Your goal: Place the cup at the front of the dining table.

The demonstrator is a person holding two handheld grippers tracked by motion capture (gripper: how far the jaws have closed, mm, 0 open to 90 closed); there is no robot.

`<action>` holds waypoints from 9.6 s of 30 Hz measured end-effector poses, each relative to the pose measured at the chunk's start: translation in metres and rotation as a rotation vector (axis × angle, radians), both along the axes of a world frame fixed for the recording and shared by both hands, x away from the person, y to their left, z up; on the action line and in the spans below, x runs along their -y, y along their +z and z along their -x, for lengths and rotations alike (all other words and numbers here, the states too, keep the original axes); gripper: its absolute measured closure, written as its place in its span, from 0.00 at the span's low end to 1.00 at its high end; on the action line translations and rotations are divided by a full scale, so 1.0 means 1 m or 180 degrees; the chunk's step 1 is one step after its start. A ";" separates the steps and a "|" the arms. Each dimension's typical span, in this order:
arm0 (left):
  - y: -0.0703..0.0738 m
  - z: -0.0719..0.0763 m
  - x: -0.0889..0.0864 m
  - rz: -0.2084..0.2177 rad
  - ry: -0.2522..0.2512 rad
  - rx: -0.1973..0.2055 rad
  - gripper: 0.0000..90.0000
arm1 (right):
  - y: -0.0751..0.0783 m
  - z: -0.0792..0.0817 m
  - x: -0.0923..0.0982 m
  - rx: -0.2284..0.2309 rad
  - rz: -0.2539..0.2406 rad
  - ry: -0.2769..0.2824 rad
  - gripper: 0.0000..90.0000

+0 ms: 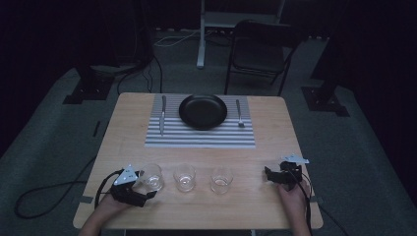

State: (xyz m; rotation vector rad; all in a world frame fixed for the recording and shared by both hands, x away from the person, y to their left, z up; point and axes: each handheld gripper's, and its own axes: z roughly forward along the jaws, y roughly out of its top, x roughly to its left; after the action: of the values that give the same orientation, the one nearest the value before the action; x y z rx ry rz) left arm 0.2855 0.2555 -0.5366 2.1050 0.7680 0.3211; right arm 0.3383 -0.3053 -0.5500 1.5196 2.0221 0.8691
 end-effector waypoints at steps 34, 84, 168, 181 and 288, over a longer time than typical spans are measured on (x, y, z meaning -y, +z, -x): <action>0.002 0.011 0.029 0.0180 0.0482 0.0694 0.08 | 0.000 0.000 0.000 0.0000 -0.0001 0.0000 0.14; 0.036 -0.041 0.041 0.0115 0.0747 0.0461 0.22 | 0.000 0.000 0.000 0.0004 0.0003 0.0004 0.14; 0.020 -0.204 0.097 -0.0099 0.1295 0.0304 0.22 | 0.000 0.001 0.000 0.0014 0.0001 0.0007 0.14; 0.026 -0.200 0.091 -0.0025 0.1290 0.0151 0.21 | 0.000 0.001 0.000 0.0017 0.0001 0.0007 0.14; -0.004 -0.031 -0.041 -0.0179 0.1713 -0.0054 0.21 | 0.000 0.001 0.000 0.0012 0.0000 0.0003 0.14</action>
State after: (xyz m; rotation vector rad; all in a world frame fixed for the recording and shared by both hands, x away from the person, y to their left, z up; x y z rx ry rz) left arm 0.3164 0.2967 -0.5402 1.9235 1.3463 0.6172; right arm 0.3376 -0.3056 -0.5500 1.5159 2.0202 0.8717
